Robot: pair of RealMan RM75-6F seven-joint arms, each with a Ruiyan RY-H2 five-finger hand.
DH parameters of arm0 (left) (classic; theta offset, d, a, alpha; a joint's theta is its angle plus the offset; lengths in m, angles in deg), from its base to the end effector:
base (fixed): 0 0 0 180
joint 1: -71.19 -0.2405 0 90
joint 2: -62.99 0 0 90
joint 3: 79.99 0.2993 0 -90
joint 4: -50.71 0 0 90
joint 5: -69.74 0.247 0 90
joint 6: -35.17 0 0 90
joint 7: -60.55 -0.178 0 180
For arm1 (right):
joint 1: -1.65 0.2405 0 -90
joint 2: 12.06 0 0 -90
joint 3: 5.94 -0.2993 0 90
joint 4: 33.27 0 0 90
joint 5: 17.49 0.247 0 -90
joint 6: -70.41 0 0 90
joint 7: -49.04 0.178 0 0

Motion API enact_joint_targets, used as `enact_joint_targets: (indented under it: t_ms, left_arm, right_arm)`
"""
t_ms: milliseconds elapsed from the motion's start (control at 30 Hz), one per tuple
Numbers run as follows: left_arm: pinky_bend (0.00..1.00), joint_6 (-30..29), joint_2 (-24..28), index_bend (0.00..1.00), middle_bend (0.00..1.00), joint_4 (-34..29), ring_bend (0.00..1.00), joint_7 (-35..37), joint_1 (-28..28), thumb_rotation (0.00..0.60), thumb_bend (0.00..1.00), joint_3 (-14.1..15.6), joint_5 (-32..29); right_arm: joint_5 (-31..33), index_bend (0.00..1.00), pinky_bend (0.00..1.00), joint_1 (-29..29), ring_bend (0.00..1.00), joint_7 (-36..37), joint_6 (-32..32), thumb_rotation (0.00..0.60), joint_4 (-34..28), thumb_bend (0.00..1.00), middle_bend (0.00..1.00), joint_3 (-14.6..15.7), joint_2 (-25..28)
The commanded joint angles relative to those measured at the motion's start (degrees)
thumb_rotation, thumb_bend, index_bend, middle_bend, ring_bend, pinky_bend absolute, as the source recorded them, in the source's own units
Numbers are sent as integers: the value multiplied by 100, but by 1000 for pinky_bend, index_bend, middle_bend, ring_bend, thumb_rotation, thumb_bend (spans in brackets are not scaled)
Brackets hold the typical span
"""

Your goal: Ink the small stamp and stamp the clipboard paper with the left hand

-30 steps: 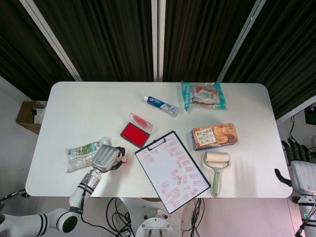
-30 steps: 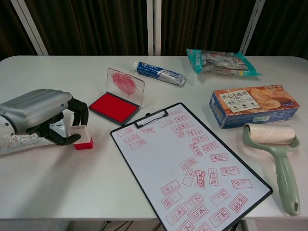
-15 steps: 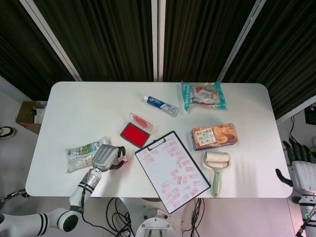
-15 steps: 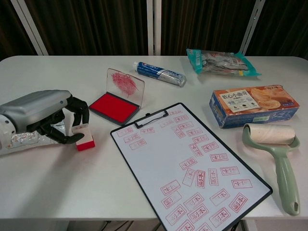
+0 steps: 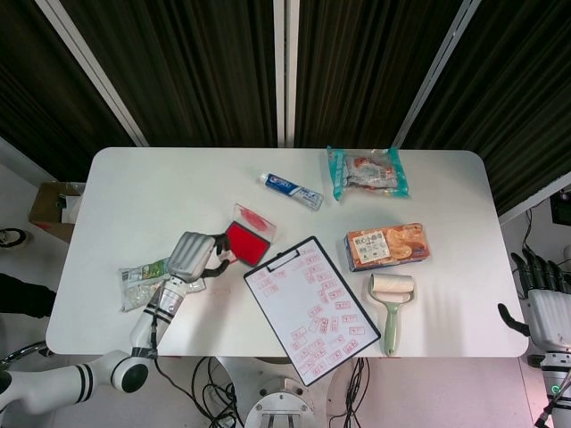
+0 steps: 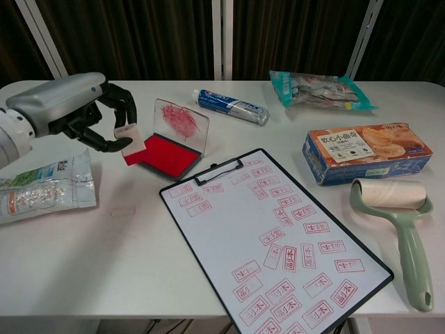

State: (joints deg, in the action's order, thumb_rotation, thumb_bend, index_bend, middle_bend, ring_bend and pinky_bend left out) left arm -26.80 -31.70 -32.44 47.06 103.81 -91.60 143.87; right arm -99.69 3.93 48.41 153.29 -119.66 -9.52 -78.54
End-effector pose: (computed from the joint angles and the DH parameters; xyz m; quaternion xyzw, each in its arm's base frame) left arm -0.1856 0.3718 -0.0759 -0.6871 -0.4105 -0.4378 0.4096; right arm -0.4060 -0.2076 0.1419 0.5789 -0.4013 0.3363 0.6251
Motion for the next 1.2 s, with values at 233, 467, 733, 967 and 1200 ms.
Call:
enact_joint_targets:
  t_ms: [233, 467, 733, 967, 1200]
  left_arm:
    - [1000, 700, -749, 655, 700, 1511, 1000, 246, 792, 600, 447, -365, -314]
    - [1000, 821, -1034, 655, 700, 2112, 1000, 496, 978, 600, 447, -375, -364]
    - [1000, 920, -1181, 655, 700, 2495, 1000, 694, 1007, 600, 448, -279, -423]
    - [1000, 996, -1286, 657, 701, 2707, 1000, 832, 1006, 600, 448, -185, -433]
    - [1000, 933, -1360, 657, 701, 2845, 1000, 973, 1008, 600, 448, -163, -377]
  right_arm:
    - [12, 0, 0, -29, 0, 24, 59, 600, -45, 202, 0, -20, 60]
    - [67, 0, 0, -60, 0, 85, 58, 600, 10, 203, 0, -27, 66]
    - [63, 0, 0, -48, 0, 93, 22, 600, 43, 204, 0, -21, 34]
    - [63, 0, 0, -47, 0, 66, 12, 600, 45, 204, 0, -15, 16]
    - [60, 0, 0, -60, 0, 63, 39, 600, 42, 205, 0, -21, 28]
